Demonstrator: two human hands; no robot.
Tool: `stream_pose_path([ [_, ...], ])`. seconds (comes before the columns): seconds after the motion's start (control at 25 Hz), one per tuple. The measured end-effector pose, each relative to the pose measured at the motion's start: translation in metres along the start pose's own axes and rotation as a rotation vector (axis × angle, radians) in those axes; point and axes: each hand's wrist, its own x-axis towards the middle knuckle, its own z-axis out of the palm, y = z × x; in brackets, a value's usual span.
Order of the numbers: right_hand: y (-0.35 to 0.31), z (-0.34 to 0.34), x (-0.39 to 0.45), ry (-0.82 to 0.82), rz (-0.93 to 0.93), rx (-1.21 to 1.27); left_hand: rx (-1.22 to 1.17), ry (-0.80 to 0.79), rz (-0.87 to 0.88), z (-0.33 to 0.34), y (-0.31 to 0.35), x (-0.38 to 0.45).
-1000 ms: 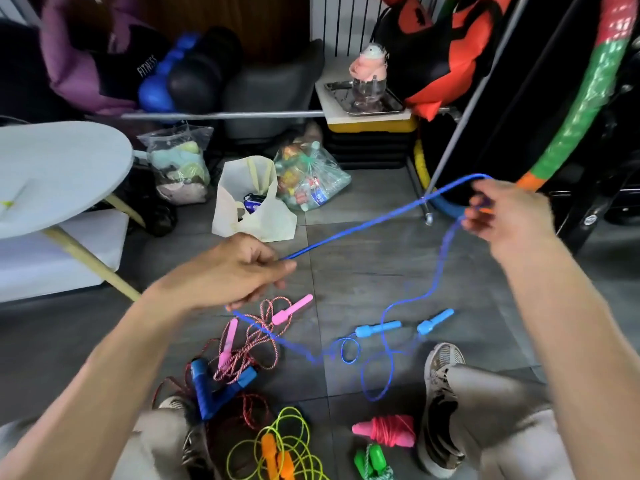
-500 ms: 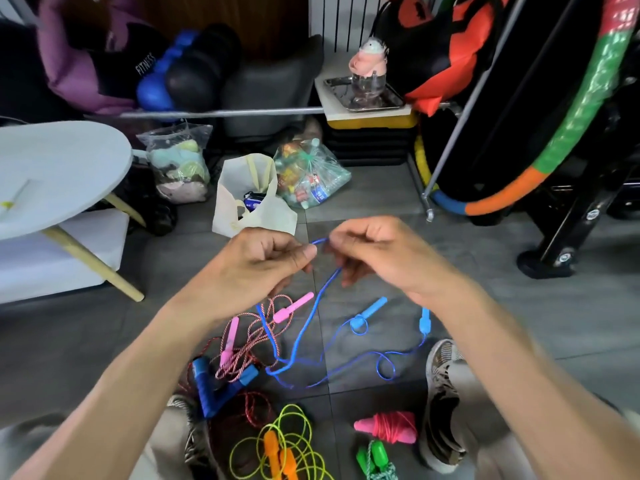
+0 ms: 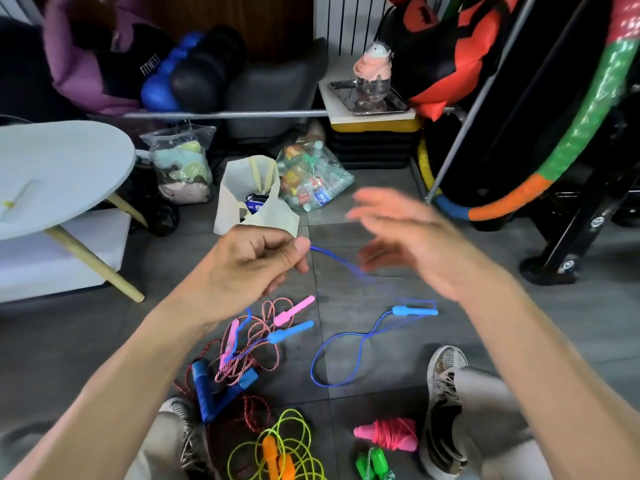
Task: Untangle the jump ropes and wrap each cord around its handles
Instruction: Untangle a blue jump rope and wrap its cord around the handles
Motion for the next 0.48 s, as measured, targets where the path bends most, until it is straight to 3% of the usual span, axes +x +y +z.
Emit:
stream_pose_path([
  [0.08,-0.001,0.03,-0.009,-0.342,0.06,0.009,-0.004,-0.005,-0.01,0.008,-0.001,0.001],
  [0.12,-0.003,0.035,-0.012,-0.362,0.034,-0.041,-0.001,-0.012,-0.022,0.009,-0.001,0.002],
  [0.2,-0.005,0.022,-0.005,-0.139,-0.006,-0.036,0.022,-0.016,-0.059,0.004,-0.004,0.005],
  [0.36,-0.013,-0.043,0.008,0.602,0.034,0.194,0.054,-0.029,-0.2,-0.015,-0.012,0.007],
  [0.48,-0.005,-0.065,0.012,0.845,0.017,0.113,-0.167,-0.003,-0.186,-0.014,-0.01,0.005],
])
